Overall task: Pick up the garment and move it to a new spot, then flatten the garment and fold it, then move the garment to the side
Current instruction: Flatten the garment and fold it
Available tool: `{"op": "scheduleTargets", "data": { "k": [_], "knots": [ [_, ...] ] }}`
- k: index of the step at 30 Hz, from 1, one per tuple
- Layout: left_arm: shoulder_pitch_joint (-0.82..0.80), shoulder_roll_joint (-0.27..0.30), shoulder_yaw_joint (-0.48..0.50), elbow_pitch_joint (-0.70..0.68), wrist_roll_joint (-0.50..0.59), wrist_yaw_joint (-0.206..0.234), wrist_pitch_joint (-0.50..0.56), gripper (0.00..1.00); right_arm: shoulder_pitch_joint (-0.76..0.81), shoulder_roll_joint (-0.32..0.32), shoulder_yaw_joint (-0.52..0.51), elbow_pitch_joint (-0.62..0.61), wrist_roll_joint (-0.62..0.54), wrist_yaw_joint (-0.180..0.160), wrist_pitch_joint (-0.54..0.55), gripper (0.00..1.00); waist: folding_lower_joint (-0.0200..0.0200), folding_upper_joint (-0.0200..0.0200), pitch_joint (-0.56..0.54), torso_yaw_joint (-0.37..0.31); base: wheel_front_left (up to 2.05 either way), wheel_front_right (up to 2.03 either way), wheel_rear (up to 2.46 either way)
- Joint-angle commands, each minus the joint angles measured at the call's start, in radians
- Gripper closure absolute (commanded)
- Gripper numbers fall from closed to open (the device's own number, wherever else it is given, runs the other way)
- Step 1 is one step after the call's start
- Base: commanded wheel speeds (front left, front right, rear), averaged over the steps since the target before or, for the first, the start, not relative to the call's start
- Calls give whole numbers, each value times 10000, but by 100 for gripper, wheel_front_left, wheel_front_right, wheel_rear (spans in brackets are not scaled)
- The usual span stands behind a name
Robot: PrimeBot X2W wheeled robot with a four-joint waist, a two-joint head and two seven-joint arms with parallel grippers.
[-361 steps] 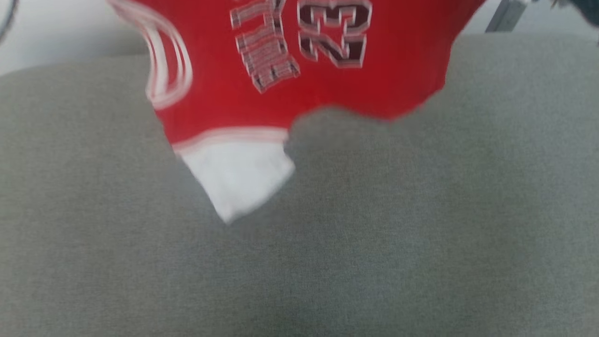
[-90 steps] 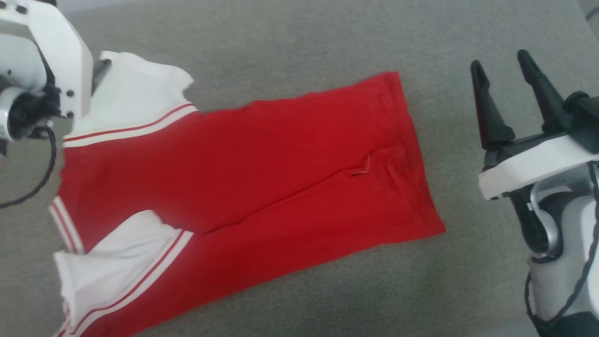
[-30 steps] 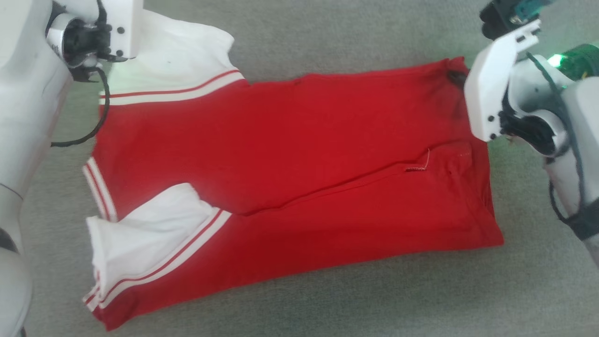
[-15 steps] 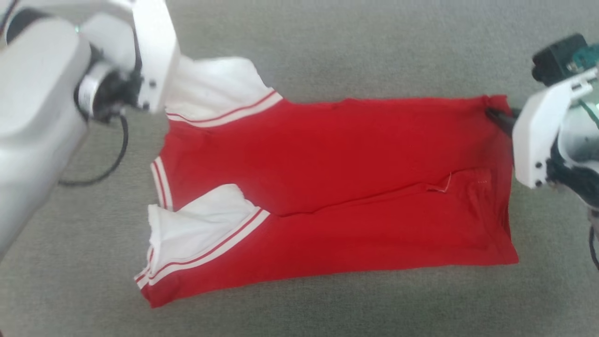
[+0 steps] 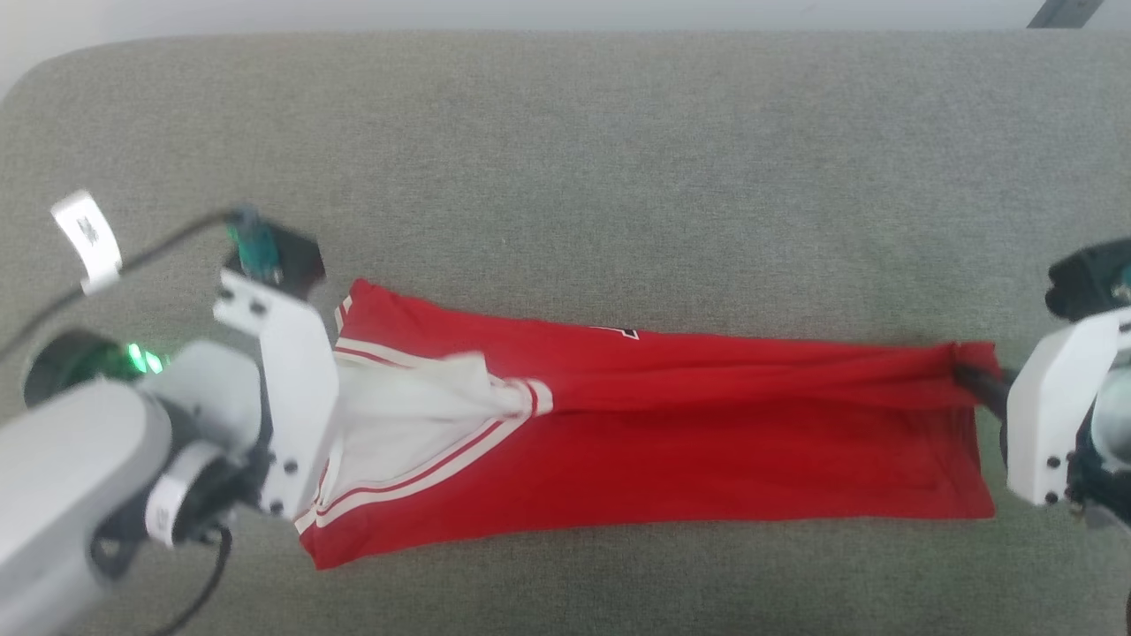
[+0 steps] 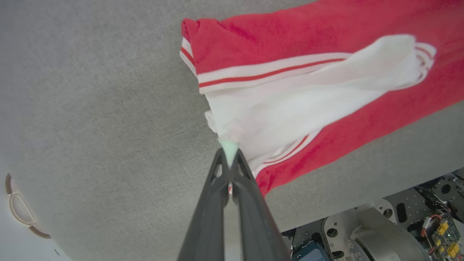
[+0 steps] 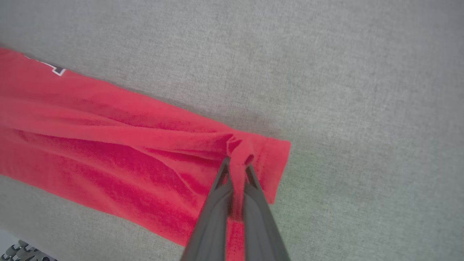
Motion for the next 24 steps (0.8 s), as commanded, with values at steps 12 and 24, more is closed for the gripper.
{"op": "scheduleTargets", "data": {
  "k": [12,24],
  "knots": [
    [1846,-727,37,1441,-827,-281,-1746,45,276,484,328,965,-278,1,-412,0,0,0,-279,-208,0,0,0],
    [2317,-1073,703,2292,-367,-953,-4480,0,419,330,390,1291,-348,1,-1804,0,0,0,-1272,-277,0,0,0]
  ]
}}
